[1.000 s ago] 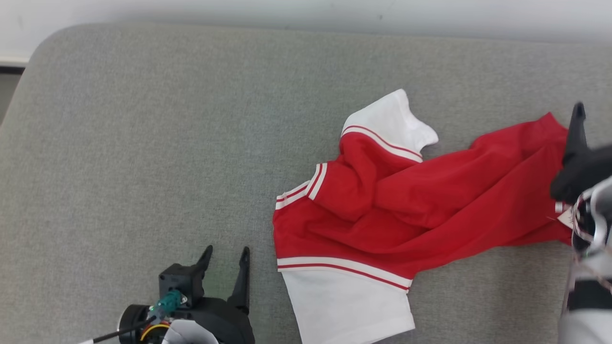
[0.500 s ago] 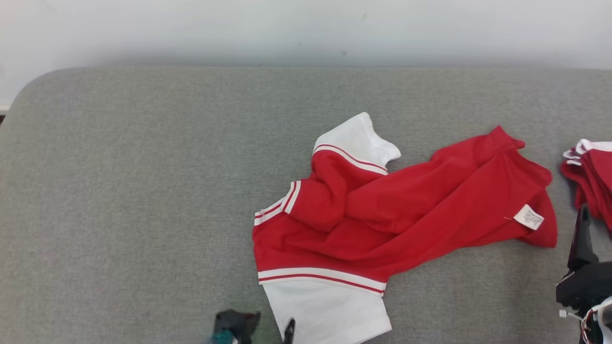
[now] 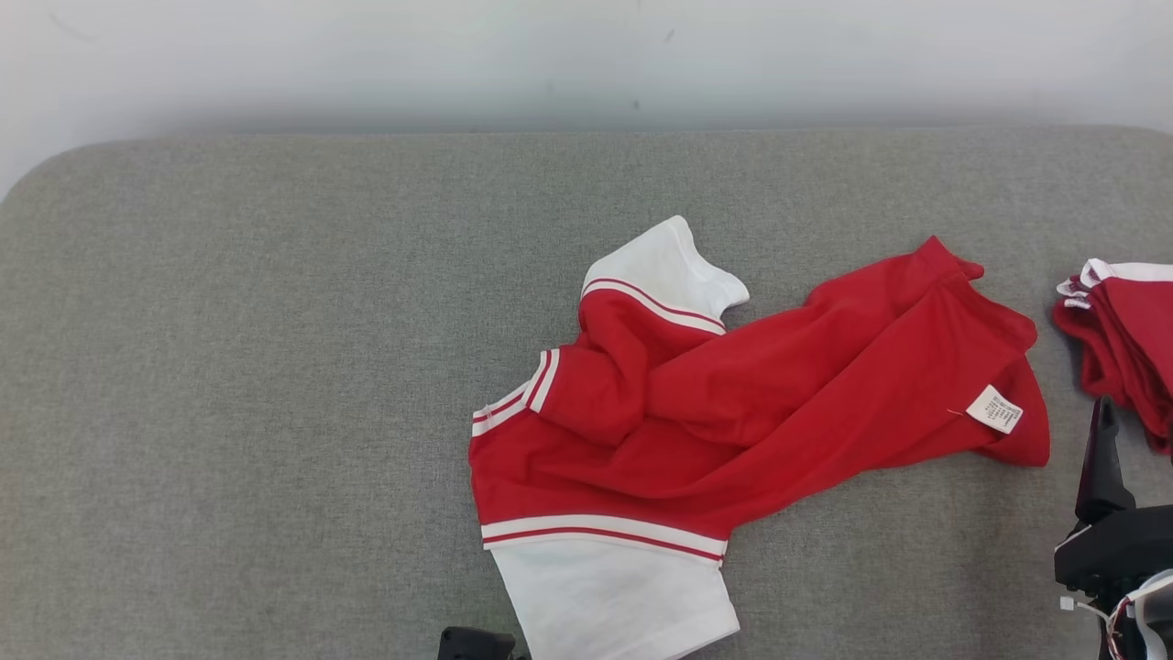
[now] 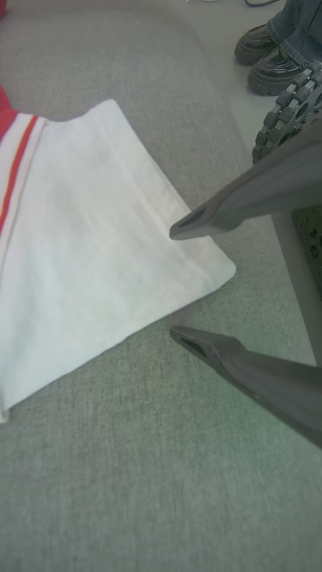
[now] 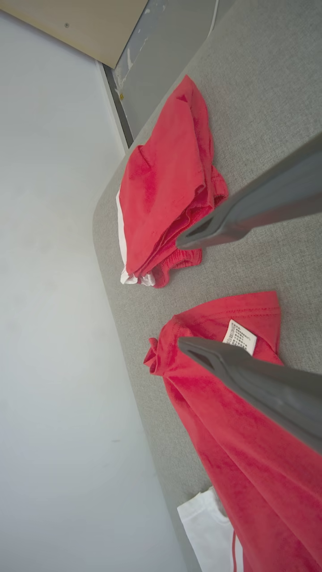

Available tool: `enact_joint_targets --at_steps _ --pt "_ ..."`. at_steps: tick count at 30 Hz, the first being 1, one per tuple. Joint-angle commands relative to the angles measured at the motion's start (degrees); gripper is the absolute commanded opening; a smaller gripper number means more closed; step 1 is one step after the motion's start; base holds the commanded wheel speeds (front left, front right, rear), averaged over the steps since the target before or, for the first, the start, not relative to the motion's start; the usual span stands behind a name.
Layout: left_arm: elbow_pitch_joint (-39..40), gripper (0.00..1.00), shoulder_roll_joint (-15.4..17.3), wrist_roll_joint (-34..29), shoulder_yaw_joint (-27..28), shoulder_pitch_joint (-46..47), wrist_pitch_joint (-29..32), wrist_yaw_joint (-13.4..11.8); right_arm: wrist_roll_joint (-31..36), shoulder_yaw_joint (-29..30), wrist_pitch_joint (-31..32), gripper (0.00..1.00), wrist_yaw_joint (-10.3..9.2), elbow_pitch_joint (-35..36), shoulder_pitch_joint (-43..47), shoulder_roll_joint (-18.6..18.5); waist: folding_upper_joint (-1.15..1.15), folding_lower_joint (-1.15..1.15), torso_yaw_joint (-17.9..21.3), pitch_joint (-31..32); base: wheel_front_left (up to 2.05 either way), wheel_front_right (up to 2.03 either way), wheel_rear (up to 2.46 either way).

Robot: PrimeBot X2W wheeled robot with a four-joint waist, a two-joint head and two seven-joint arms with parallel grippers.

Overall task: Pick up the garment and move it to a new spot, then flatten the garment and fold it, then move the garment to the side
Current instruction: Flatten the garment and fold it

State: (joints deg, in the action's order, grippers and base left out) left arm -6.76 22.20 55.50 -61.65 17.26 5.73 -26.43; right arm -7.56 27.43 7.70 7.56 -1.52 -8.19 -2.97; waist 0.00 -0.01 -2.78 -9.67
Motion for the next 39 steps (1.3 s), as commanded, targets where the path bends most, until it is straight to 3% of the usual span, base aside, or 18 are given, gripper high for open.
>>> enact_joint_targets --at_steps 1,5,6,9,10,18,28,33,39 --pt "-0.01 1.00 -0.32 0.21 -0.23 -0.80 0.56 0.17 -0.23 -0.06 -0.14 1.00 -0.14 0.26 -0.32 0.18 0.00 0.01 -0.11 -0.17 0.00 0.00 0.00" --pt "-1.12 1.00 -0.87 1.10 -0.42 -0.97 1.34 0.69 -0.26 -0.08 0.12 1.00 -0.14 0.58 -0.35 0.18 0.00 0.01 -0.17 -0.34 0.00 0.00 0.00" --pt "-1.49 0.93 -1.00 1.26 -0.57 -0.97 1.51 0.88 -0.34 -0.18 0.19 1.00 -0.14 0.61 -0.39 0.18 0.00 0.01 -0.15 -0.36 0.00 0.00 0.00" --pt "-2.18 0.09 -1.38 1.77 -0.82 -1.00 2.05 1.52 -0.46 -0.54 0.34 1.00 -0.14 0.72 -0.46 0.18 0.00 0.01 -0.03 -0.46 0.00 0.00 0.00" --pt "-2.26 0.00 -1.50 1.77 -0.88 -0.92 2.00 1.75 -0.46 -0.63 0.45 1.00 -0.14 0.74 -0.47 0.18 0.00 0.01 -0.03 -0.48 0.00 0.00 0.00" --pt "-2.63 0.00 -0.19 0.91 1.05 -0.01 -0.48 0.52 3.50 -1.22 5.04 1.00 -0.14 0.04 -2.92 0.18 0.00 0.01 -0.04 -1.16 0.00 0.00 0.00" --pt "-1.64 0.00 1.20 -0.06 3.14 1.37 -3.18 -0.16 13.18 0.27 21.81 1.00 -0.14 -6.48 -9.04 -2.37 0.00 0.01 -1.76 -2.68 0.00 0.00 0.00" --pt "-1.34 0.00 1.39 -0.01 3.39 1.52 -3.55 -0.04 14.65 1.44 22.57 1.00 -0.14 -7.79 -11.72 -3.42 0.00 0.01 -2.13 -3.50 0.00 0.00 0.00" --pt "-1.13 0.00 2.04 -0.29 4.08 2.14 -3.87 -0.56 17.63 -4.26 23.23 1.00 -0.14 -11.32 -15.20 -8.20 0.00 0.01 -2.37 -4.72 0.00 0.00 0.00"
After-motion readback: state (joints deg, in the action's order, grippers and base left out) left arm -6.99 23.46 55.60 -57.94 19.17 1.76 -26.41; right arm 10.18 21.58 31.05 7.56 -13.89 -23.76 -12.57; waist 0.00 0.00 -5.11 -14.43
